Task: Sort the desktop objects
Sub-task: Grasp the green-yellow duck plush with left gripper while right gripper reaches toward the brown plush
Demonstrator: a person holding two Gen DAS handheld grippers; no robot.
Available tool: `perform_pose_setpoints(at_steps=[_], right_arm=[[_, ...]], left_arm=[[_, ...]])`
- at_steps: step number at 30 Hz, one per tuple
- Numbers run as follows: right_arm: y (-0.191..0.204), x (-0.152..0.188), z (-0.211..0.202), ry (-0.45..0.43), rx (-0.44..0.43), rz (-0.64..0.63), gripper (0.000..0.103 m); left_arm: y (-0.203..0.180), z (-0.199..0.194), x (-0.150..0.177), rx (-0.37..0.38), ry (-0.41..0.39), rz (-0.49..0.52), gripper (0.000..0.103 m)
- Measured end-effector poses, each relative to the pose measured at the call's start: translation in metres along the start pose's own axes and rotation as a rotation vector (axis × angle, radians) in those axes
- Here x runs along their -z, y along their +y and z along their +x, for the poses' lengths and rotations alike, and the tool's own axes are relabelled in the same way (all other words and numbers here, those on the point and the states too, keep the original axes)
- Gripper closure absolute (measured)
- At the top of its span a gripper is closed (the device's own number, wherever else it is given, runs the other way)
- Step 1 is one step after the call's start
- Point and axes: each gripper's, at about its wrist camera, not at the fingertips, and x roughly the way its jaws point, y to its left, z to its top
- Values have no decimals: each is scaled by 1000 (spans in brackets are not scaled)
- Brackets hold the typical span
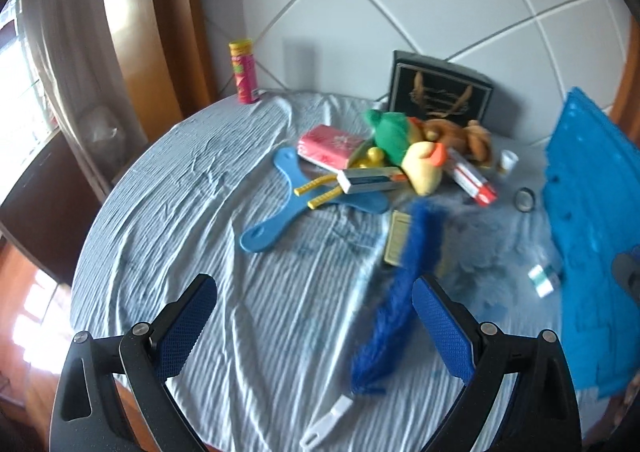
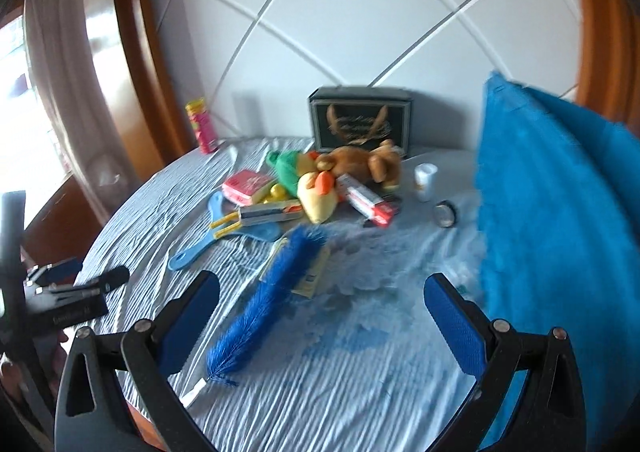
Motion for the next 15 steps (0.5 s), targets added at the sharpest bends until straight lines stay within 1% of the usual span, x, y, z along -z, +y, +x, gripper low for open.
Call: perform_pose_setpoints(at_steps=[4, 6, 8, 12, 15], right_arm=[[-13, -7, 48, 64, -33, 17, 0], [-15, -10, 67, 104, -63, 25, 0], [-15, -15, 83, 133, -66, 8, 0], [-16, -25, 96, 139, -59, 15, 0], [-20, -30, 102, 140, -25, 35, 0]], left_arm=[[-1, 22, -10, -33, 22, -3, 4], [2, 32, -15, -31, 35, -19, 4], [3, 44, -22, -19, 49, -29, 4], [-1, 62, -43, 4, 44, -3, 4], [-7, 75, -62, 35, 40, 28, 4]])
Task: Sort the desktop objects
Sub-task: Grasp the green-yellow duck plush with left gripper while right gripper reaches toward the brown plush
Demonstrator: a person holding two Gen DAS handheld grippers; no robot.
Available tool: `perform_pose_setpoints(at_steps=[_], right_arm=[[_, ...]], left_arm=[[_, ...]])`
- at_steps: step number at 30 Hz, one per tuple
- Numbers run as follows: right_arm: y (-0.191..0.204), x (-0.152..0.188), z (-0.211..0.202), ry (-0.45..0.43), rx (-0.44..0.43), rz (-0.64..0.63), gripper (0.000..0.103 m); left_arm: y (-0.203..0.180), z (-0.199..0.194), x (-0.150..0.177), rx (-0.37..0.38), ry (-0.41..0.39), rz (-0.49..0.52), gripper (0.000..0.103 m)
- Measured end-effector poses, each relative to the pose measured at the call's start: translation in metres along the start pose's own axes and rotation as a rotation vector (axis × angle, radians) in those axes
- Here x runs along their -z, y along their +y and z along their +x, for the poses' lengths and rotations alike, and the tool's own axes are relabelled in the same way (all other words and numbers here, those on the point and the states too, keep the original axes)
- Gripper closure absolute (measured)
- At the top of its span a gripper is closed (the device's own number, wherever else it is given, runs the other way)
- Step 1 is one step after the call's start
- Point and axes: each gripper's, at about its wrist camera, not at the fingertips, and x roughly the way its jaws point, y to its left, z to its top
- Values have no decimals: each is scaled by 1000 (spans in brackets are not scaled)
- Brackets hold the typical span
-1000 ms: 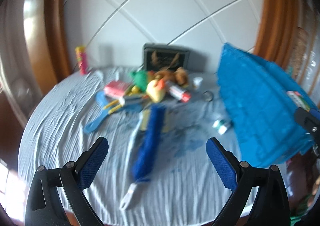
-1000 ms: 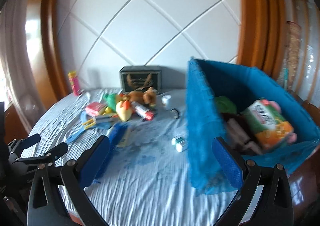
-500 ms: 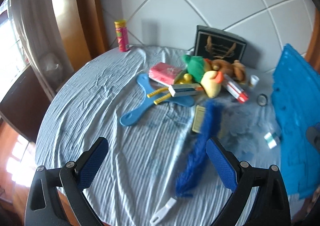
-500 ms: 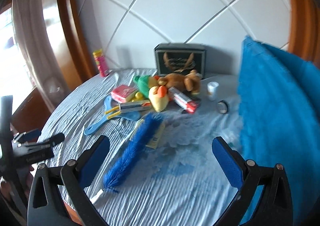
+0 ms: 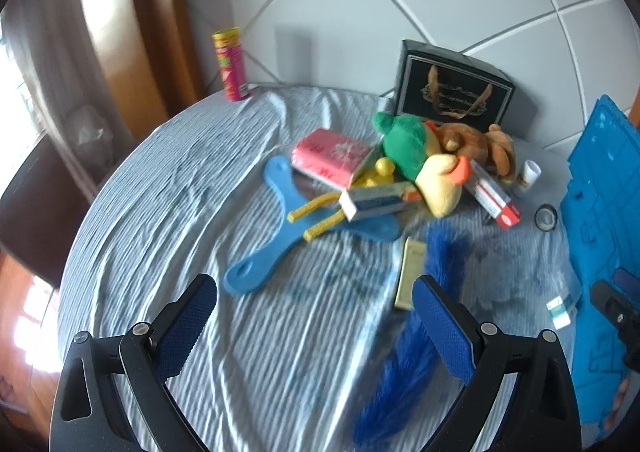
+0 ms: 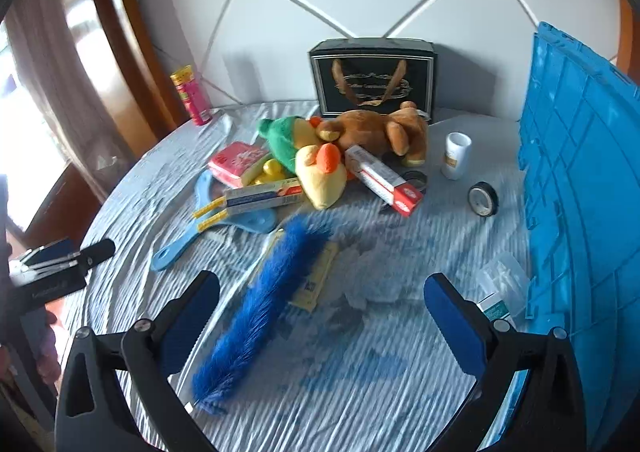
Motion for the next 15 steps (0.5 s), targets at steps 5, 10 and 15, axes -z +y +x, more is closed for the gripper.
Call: perform_pose_setpoints(at_steps=[5, 10, 15], right_arm=[[-8, -20, 23, 24, 24, 71, 0], [-10, -49, 74, 60, -65, 161, 0], [-9, -72, 140, 91, -71, 210, 0]], left_arm=[[-8, 33, -46, 48, 2, 99, 4], [-12, 85, -101, 75, -22, 212, 4], [-29, 160, -145, 144, 6, 268, 4]])
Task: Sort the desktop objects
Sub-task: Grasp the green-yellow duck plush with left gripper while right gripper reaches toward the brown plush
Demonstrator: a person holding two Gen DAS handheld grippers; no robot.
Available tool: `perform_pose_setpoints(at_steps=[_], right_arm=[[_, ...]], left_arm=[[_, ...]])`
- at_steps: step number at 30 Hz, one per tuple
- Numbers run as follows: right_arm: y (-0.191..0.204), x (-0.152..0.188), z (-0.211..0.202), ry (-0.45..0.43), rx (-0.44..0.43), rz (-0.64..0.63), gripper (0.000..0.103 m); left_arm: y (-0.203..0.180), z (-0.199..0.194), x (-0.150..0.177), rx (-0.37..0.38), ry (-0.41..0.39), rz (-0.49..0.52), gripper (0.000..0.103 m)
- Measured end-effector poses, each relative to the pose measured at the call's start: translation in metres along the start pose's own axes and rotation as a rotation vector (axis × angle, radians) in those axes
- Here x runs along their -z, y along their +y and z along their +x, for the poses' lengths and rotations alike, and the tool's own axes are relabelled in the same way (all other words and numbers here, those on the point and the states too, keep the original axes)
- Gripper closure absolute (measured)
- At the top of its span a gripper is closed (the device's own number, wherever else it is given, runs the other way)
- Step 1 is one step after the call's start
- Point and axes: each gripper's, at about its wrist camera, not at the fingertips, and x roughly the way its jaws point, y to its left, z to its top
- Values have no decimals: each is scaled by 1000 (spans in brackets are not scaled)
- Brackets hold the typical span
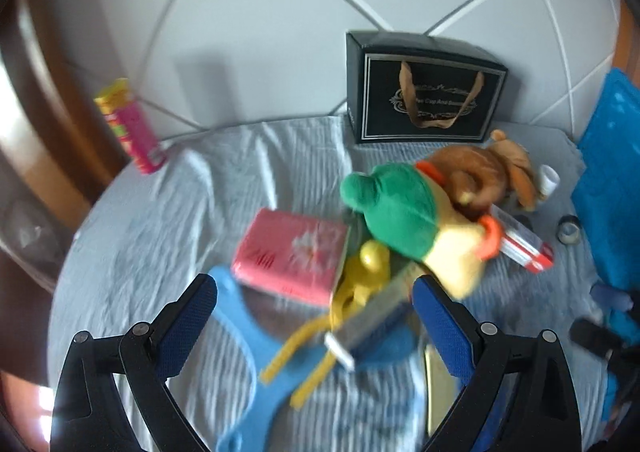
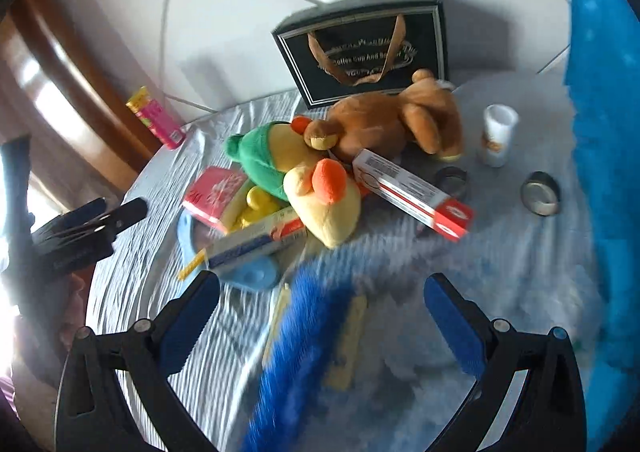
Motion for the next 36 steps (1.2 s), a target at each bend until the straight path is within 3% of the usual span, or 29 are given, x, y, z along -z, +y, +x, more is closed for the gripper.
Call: perform_pose_setpoints(at_steps=[6, 12, 14, 17, 19, 22, 25, 26, 30, 32, 34, 36], right_arm=[[0, -19, 79, 31, 56, -5, 0], [-5, -35, 127, 31, 72, -13, 0], [-7, -39, 143, 54, 105, -46, 0], [-11, -38, 150, 88, 176, -112, 0], [-11, -33, 136, 80, 228, -163, 9], [-13, -19, 116, 78, 307, -234, 13], [-35, -14, 100, 72, 338, -178, 13], [-44, -13, 95, 73, 327, -142, 13], [-71, -3, 62, 38, 71, 99, 12], [-72, 1, 54, 15, -23, 158, 12], [-66, -1, 54, 2, -77, 180, 12], [-57, -9, 62, 1, -67, 159, 12]], left_arm=[[-8, 56, -46, 81, -27, -10, 4], [-37, 125, -85, 117, 87, -5, 7], [-44, 142, -79, 136, 155, 1, 23], [-44, 118, -54, 179, 124, 17, 38], [-48, 101, -31, 174, 117, 50, 49], [-54, 77, 1, 116, 75, 81, 49], [-61, 56, 19, 120, 48, 84, 51], [-61, 52, 23, 117, 46, 81, 51], [-53, 46, 36, 144, 45, 46, 50], [-48, 45, 38, 155, 45, 40, 42], [-44, 43, 37, 157, 34, 37, 33], [-41, 42, 35, 156, 27, 31, 24]])
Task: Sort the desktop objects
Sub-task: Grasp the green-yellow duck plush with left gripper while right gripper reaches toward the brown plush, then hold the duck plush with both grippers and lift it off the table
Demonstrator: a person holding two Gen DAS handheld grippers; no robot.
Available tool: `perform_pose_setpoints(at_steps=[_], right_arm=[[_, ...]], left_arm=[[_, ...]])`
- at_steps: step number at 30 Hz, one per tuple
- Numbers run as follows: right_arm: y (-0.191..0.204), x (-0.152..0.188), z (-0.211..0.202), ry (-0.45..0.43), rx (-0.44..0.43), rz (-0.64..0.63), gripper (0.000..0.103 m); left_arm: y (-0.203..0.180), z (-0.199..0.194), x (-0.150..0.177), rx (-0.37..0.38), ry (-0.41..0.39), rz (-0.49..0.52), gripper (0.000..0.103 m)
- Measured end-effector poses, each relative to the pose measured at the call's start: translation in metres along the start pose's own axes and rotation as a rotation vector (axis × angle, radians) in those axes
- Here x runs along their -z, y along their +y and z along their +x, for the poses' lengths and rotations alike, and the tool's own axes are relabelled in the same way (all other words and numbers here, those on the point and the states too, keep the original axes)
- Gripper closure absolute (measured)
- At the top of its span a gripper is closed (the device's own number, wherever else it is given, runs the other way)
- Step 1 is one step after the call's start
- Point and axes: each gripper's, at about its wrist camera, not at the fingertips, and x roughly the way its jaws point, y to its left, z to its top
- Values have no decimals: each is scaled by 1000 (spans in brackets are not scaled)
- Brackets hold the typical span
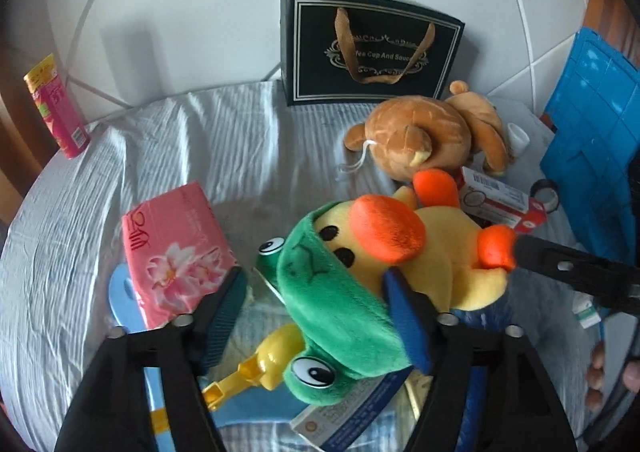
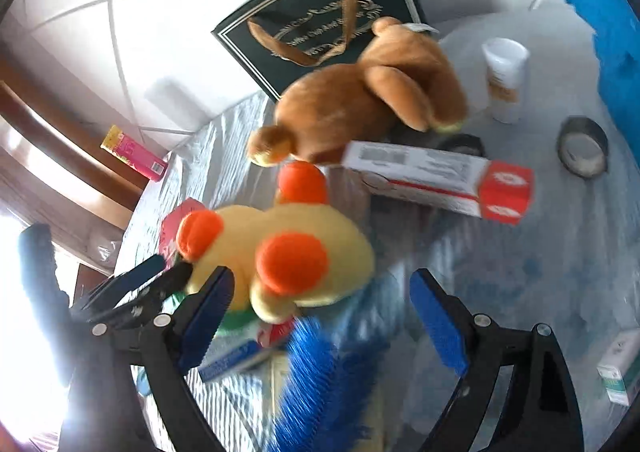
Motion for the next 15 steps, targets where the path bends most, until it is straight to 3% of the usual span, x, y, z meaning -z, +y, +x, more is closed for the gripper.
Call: perform_pose_setpoints(at_steps=[2, 3, 4, 6, 9, 15], right_arm=[[8, -3, 20, 32, 25, -35, 13], [12, -3, 31, 50, 39, -48, 22], [11, -2, 41, 73, 54, -44, 39], [7, -1, 48, 85, 11, -1, 40], [14, -6, 38, 55, 18, -40, 48], [18, -11, 38, 58, 33, -79, 52]], left_arm=[[2, 3, 1, -1, 8, -8, 22], [3, 3, 1, -1, 10, -12, 22], [3, 1, 1, 3, 9, -17, 22], [3, -4, 3, 14, 8, -27, 22], [0, -12, 4, 46, 10, -40, 21], [-15, 14, 7, 13, 58, -12, 18]])
